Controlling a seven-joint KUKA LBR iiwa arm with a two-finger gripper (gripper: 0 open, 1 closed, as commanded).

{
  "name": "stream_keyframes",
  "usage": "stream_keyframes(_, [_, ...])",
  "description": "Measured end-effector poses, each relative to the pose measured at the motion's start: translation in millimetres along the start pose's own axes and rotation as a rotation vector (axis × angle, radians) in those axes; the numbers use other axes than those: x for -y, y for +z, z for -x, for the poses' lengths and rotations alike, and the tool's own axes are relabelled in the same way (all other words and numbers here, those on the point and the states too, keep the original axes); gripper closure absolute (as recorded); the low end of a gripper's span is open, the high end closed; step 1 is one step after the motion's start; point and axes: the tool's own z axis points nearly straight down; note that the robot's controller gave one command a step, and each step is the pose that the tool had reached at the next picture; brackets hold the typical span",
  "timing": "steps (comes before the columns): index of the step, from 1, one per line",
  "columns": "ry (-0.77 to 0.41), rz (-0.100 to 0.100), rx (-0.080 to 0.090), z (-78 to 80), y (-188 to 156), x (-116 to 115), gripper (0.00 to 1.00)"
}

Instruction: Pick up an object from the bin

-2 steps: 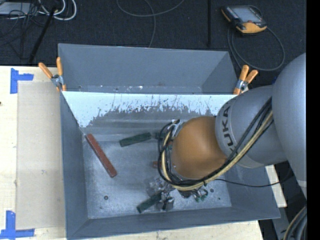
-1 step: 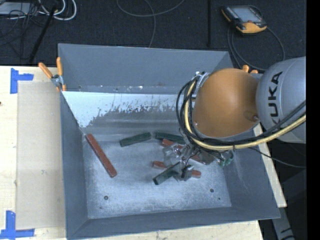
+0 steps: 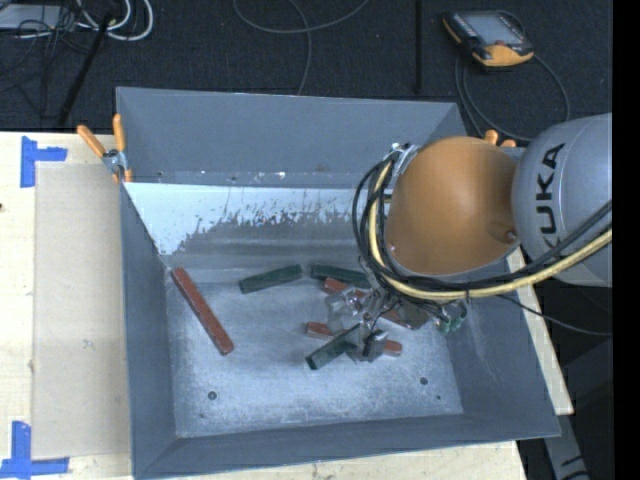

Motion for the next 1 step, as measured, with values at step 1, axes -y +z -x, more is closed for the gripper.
stream_keyframes(1, [-0.409,-0.002,0.003,-6.8,-112.2,52.3,1.0])
